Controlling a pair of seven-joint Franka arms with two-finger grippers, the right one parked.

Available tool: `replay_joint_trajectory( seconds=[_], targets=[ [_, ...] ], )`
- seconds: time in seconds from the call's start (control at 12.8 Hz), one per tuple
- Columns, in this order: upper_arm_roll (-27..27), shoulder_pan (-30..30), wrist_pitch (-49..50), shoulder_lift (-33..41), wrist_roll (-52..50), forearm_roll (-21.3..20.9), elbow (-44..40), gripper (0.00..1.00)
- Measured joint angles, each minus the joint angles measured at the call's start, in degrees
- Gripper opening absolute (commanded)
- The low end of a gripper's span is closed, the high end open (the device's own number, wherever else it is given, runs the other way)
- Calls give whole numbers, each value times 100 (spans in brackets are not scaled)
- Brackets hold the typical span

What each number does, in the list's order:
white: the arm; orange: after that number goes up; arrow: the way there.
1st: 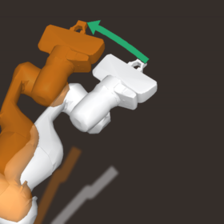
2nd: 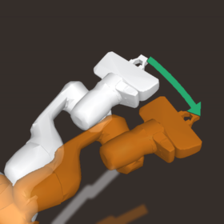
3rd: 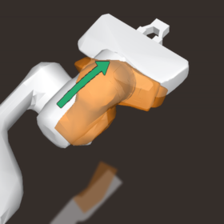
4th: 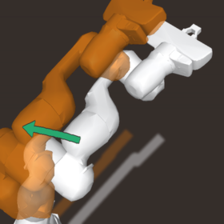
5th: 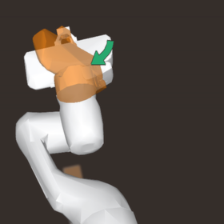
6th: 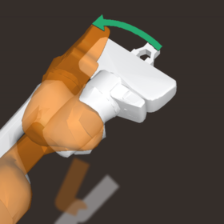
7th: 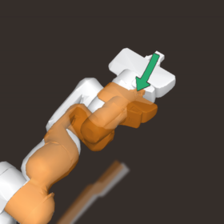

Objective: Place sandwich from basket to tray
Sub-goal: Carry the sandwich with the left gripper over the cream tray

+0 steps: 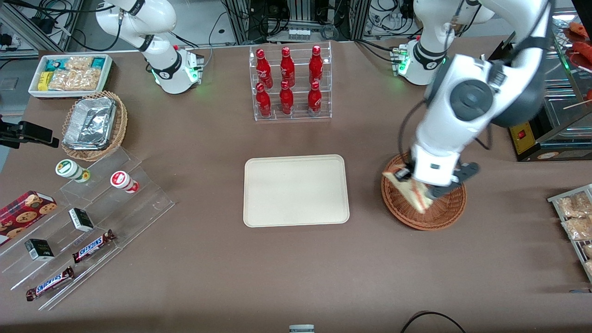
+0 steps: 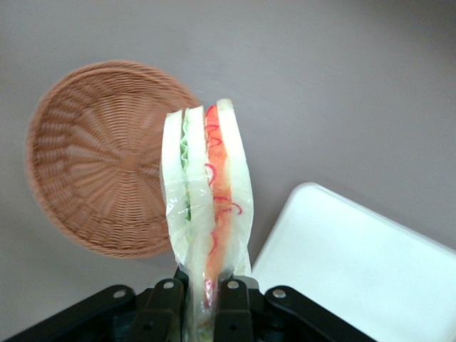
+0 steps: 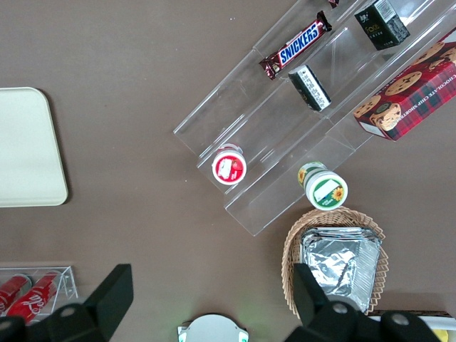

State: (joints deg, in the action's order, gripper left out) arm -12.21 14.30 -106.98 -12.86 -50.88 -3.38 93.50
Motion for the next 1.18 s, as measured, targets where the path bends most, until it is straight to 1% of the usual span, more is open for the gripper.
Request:
replay_joint_trajectory(
  seconds=[0.16, 0.31, 0.55, 0.71, 0.94, 1.18],
  targets=[
    [-159, 187, 0, -83, 560, 387, -201, 0],
    [-227, 594, -1, -332, 673, 400, -449, 0],
    [-243, 1356, -30, -1093, 614, 137, -855, 0],
    [-241, 1692, -79, -1648, 591, -29, -1100, 0],
    [-237, 1912, -756, -2184, 589, -210, -1195, 0],
    [-232, 2056, -1205, -2617, 347, -610, -1201, 0]
  ],
)
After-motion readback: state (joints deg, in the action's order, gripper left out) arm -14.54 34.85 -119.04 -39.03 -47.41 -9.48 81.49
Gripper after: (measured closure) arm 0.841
